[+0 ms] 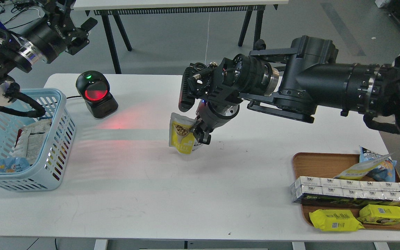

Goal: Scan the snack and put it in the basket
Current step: 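Lift the yellow bag and carry it to the table center, then release the bag on the table and raise the right gripper away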

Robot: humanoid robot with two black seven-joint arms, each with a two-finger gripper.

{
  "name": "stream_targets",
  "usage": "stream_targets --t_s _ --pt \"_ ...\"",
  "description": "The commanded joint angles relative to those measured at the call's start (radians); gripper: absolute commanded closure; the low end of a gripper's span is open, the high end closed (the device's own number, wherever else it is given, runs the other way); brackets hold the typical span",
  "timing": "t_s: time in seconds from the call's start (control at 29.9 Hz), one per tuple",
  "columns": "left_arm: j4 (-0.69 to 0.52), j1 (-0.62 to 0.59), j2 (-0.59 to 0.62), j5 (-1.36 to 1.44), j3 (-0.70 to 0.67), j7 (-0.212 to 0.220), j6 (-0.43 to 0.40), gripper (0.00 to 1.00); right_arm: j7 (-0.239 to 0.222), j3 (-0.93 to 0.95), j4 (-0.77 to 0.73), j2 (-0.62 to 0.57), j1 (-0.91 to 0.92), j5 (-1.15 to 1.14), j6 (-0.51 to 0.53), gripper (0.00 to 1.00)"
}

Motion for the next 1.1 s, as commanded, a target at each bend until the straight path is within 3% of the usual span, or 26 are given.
stream_targets --t_s 0.0,0.03,0.1,0.33,0.57,0.8,1.07 --pt "0.0 -0.001 0.0 0.0 0.0 0.0 0.0 0.0 0.0 -0.004 0.001 0.0 -0.001 0.055 0.0 0.15" --pt "0.0 -0.001 0.0 0.0 -0.002 0.0 0.0 0.0 0.0 -0.004 0.001 0.0 0.0 0.07 0.0 0.06" --pt "0.0 -0.001 -0.002 0.0 0.0 0.0 0.0 0.0 0.0 -0.003 -0.002 0.0 0.008 0.098 0.0 0.04" --pt "0.0 -0.004 -0.002 0.0 -0.002 0.0 0.0 0.0 0.0 0.066 -0.072 0.0 0.018 0.124 0.0 0.03" --pt "0.005 -0.015 0.011 0.012 0.0 0.0 0.0 0.0 0.0 0.168 -0.187 -0.011 0.029 0.343 0.0 0.03" --pt "0.08 -0.021 -0.011 0.003 -0.005 0.0 0.0 0.0 0.0 0.178 -0.31 -0.165 0.006 0.653 0.0 0.03" --pt "0.072 -0.039 -0.037 0.003 -0.006 0.0 0.0 0.0 0.0 0.185 -0.292 -0.399 -0.093 1.22 0.0 0.03"
